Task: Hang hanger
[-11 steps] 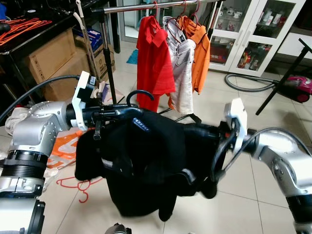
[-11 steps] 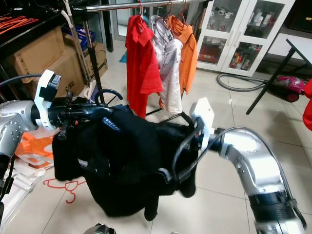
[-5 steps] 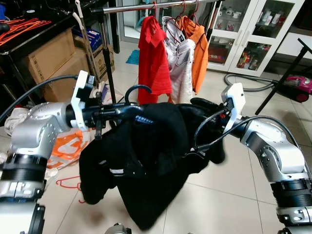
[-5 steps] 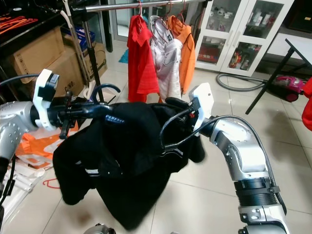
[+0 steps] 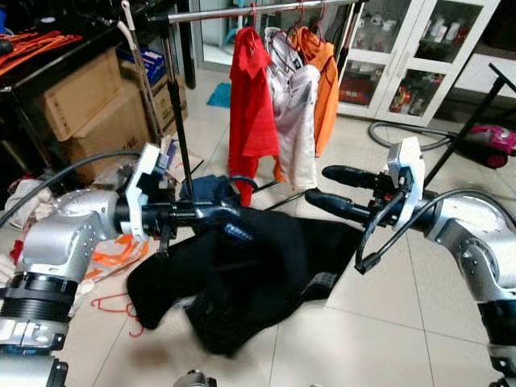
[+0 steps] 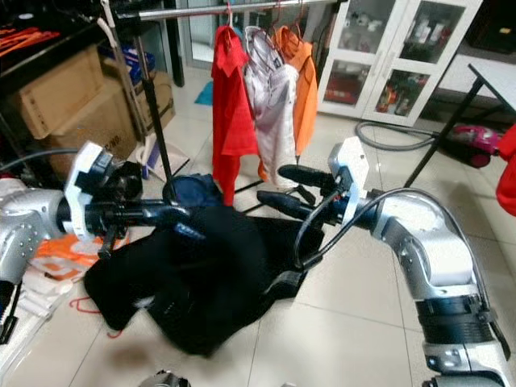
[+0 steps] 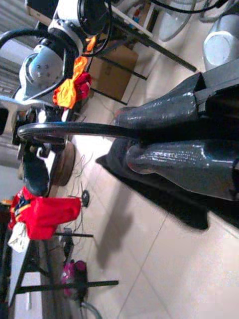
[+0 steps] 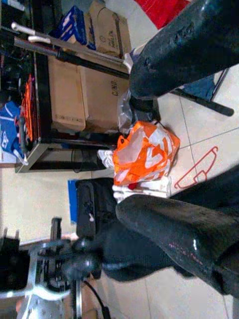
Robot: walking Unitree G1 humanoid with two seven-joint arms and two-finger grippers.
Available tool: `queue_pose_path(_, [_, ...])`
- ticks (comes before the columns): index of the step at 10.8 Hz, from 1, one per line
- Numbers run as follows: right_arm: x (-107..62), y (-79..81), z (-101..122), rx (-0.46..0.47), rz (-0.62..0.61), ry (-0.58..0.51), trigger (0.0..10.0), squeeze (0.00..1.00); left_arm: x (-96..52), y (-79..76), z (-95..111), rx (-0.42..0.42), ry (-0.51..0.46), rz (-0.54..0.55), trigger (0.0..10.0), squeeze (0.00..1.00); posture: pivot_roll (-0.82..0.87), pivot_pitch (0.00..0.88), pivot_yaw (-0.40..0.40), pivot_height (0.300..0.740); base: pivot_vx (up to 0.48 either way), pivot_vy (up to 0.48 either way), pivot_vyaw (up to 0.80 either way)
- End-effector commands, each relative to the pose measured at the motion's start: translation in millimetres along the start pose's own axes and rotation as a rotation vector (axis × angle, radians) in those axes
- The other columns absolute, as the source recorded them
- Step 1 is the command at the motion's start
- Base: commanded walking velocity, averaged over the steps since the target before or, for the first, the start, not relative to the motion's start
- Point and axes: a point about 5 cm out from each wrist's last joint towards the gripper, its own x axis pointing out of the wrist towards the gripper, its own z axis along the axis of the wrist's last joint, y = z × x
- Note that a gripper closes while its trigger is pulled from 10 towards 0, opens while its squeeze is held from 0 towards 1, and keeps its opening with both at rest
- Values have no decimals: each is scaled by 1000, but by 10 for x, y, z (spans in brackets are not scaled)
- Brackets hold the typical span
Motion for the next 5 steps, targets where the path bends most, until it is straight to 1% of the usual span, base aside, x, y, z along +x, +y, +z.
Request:
queue_pose_path(1, [-12,-48,95,-20,-25,-35,10000,1000,26,-30,72,33,-22,-17,0,0,-68,0,-40,740,0,0,0])
queue_pose_path(2, [26,-158,138,-15,-142,-100,10000,1000,55,-61,-1,9,-43,-1,0,0,-65,0,-43,740,0,0,0])
queue_pose_path(3, [26,-364,196,6,-358,-157,10000,1000,44,-44,-11,4,-69,44,0,0,-65,0,-44,740,0,0,0])
queue_pose_path(4, [-42,-560,176,9,-593,-175,10000,98,39,11,-12,1,-118,144,0,0,-63,0,-41,740,0,0,0])
queue_pose_path(5, [-104,-627,108,19,-708,-186,10000,0,34,88,-36,-5,-161,275,0,0,-59,0,-39,740,0,0,0])
